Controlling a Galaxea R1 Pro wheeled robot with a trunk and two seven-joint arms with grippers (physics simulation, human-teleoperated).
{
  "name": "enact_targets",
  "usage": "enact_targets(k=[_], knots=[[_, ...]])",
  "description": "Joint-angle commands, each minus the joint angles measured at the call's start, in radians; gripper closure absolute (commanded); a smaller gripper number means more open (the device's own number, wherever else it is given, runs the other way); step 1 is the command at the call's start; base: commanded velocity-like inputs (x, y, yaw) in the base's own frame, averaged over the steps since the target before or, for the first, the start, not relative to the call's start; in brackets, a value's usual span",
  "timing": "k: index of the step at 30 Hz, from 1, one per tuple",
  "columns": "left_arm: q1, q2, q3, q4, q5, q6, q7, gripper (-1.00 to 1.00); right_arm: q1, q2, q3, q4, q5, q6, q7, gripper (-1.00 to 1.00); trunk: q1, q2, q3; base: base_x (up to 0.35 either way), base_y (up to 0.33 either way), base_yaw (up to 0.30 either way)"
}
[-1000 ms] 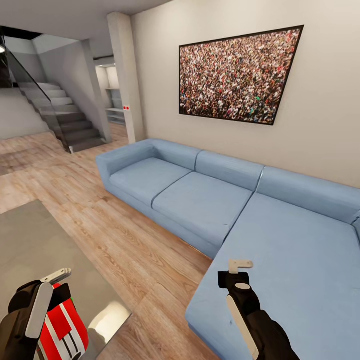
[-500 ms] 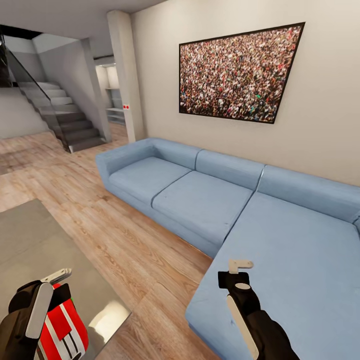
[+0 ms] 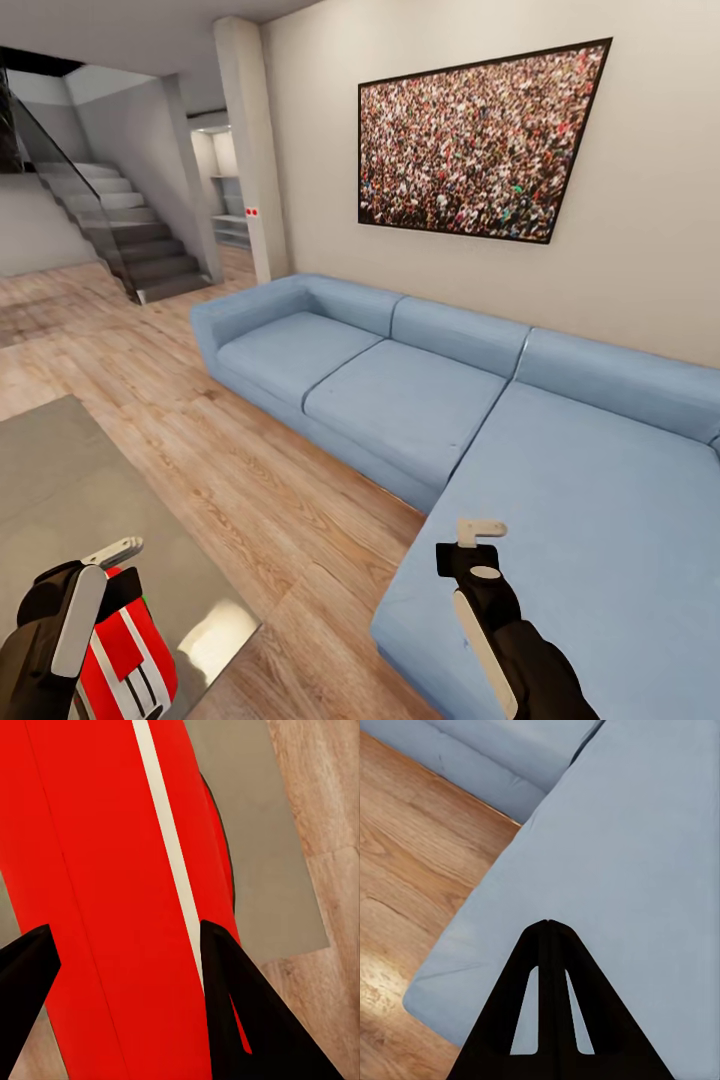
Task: Turn on the radio receiver that's on the table in the living room.
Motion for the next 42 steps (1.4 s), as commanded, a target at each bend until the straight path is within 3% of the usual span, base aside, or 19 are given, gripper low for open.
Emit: enact_targets(k=[1,4,11,17,20,29,32,36,42], knots=[[0.0,0.0,0.0,0.0,-0.007,0.002,0.002,1.0,0.0,0.0,0.0,0.0,0.0,0.0,0.0,1.0,0.004,-0.007,-0.003,0.0,0.0,0.0],[0.0,0.001,0.0,0.0,-0.007,0.003,0.002,1.0,0.0,0.0,0.0,0.0,-0.001,0.0,0.0,1.0,0.015,-0.028,-0.013,0.0,0.0,0.0],[0.0,0.001,-0.001,0.0,-0.007,0.001,0.0,1.0,0.0,0.0,0.0,0.0,-0.001,0.0,0.0,1.0,0.015,-0.028,-0.013,0.0,0.0,0.0],[-0.017,0.025,-0.002,0.033,-0.011,0.003,-0.095,1.0,0.0,0.0,0.0,0.001,-0.003,0.0,0.0,1.0,0.015,-0.028,-0.013,0.0,0.0,0.0],[-0.066,0.05,-0.002,0.111,-0.011,0.003,-0.109,1.0,0.0,0.0,0.0,0.001,-0.003,0.0,0.0,1.0,0.015,-0.028,-0.013,0.0,0.0,0.0],[-0.203,0.072,-0.002,0.31,-0.015,-0.004,-0.112,1.0,0.0,0.0,0.0,0.002,-0.003,0.0,0.0,1.0,0.015,-0.028,-0.013,0.0,0.0,0.0],[-0.235,0.1,-0.002,0.389,-0.015,-0.016,-0.113,1.0,0.0,0.0,0.0,0.002,-0.003,0.0,0.0,1.0,0.015,-0.028,-0.013,0.0,0.0,0.0],[-0.263,0.121,-0.002,0.468,-0.014,-0.051,-0.113,1.0,0.0,0.0,0.0,0.002,-0.003,0.0,0.0,1.0,0.015,-0.028,-0.013,0.0,0.0,0.0],[-0.268,0.126,-0.002,0.484,-0.012,-0.06,-0.113,1.0,0.0,0.0,0.0,0.002,-0.003,0.0,0.0,1.0,0.015,-0.028,-0.013,0.0,0.0,0.0]])
